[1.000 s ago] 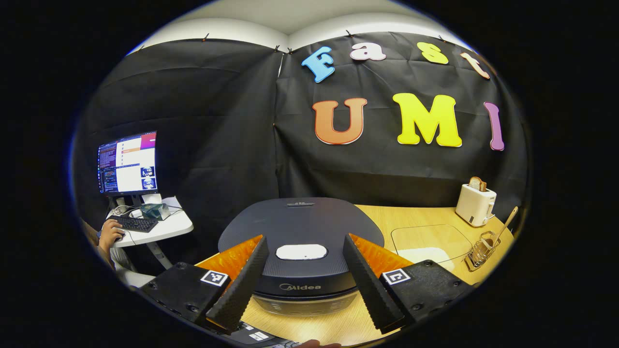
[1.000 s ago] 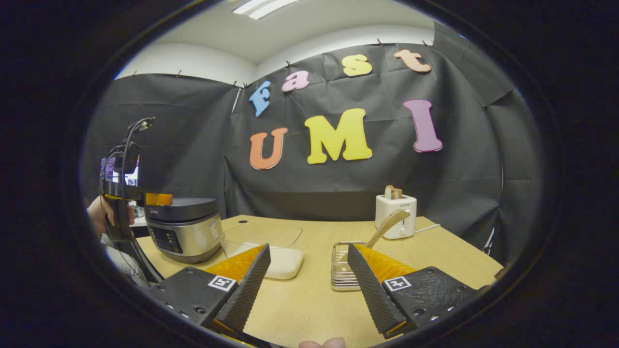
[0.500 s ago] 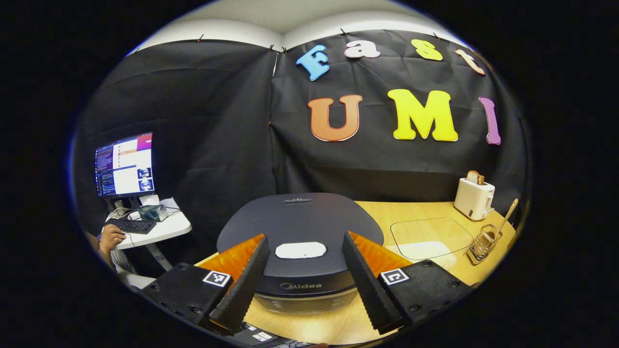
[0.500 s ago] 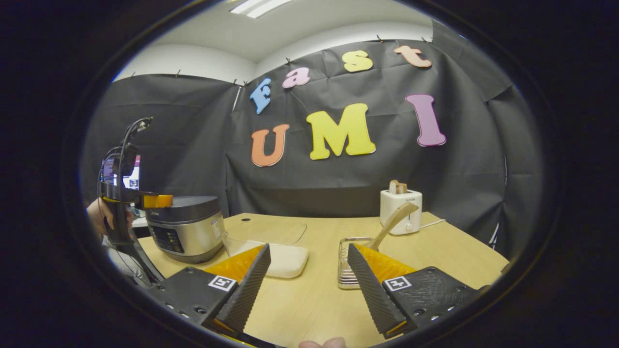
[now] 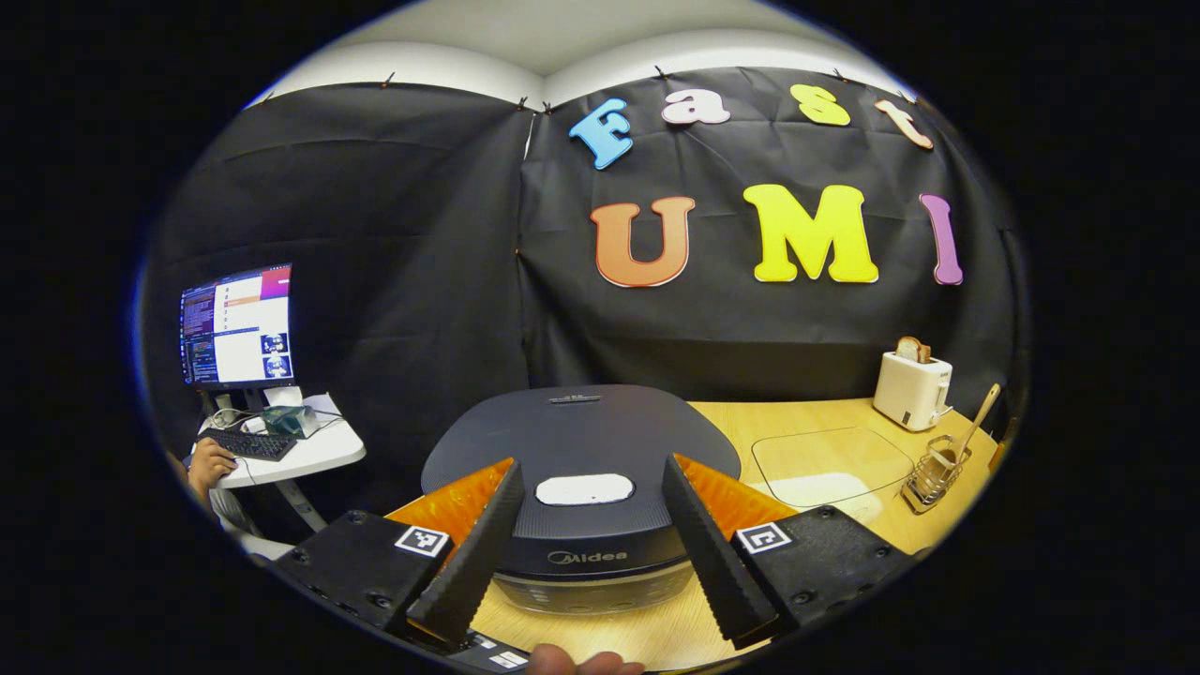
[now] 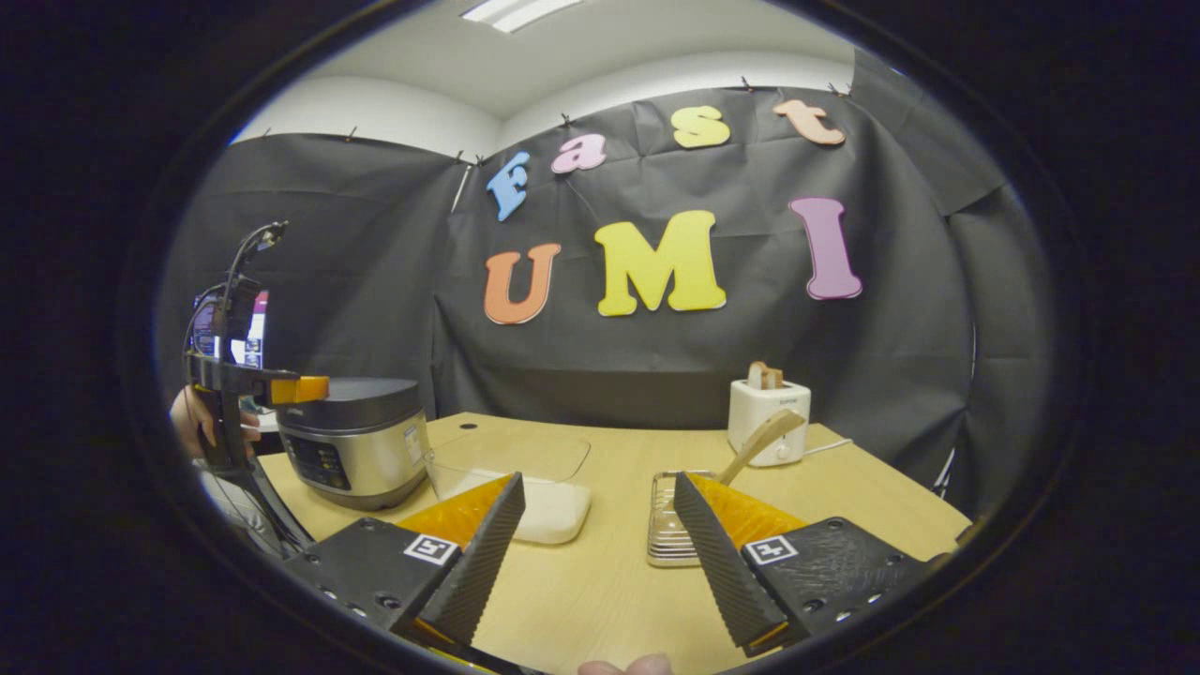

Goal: Close the left gripper, press the button to open the rice cooker; take a wooden spoon from the chopstick holder with the right hand, scoop a spoonful of rice and pour it into the rice cooker, then put the wooden spoon back into the chopstick holder.

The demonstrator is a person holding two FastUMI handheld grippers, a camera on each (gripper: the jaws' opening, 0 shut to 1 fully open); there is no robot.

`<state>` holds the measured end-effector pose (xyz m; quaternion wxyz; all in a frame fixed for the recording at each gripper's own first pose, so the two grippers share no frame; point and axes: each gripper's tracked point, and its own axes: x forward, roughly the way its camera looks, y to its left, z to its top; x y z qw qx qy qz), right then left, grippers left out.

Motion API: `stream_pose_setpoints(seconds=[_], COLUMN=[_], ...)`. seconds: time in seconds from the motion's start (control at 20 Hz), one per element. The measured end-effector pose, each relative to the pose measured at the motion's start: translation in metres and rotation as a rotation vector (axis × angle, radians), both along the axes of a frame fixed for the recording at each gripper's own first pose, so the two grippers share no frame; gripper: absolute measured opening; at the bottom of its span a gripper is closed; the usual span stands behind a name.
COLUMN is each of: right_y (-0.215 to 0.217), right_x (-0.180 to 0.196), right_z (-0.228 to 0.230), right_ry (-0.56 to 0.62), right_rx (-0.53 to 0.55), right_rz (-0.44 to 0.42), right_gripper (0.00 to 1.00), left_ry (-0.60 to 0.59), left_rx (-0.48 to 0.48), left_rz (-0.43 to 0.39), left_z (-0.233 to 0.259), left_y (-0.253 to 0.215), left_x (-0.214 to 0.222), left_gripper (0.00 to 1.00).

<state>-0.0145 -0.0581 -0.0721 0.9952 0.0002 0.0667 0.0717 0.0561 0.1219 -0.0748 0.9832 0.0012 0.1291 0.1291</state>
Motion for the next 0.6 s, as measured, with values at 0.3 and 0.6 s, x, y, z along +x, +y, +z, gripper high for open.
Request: stream_pose_setpoints(seconds=[0.3,0.6], right_y=[0.0,-0.009], right_x=[0.003,0.002], right_z=[0.021,0.046], right_ry=[-0.049,-0.103], right_rx=[0.01,0.002], right_rz=[-0.045,-0.104], right_gripper=[0.95,0.95], left_ry=[-0.057,-0.175], left_rx=[0.006,0.035], left_rz=[-0.027,-0.131], left_z=[0.027,0.076], left_y=[-0.005,-0.057], left_x=[-0.01,-0.022], left_gripper=[0.98,0.97])
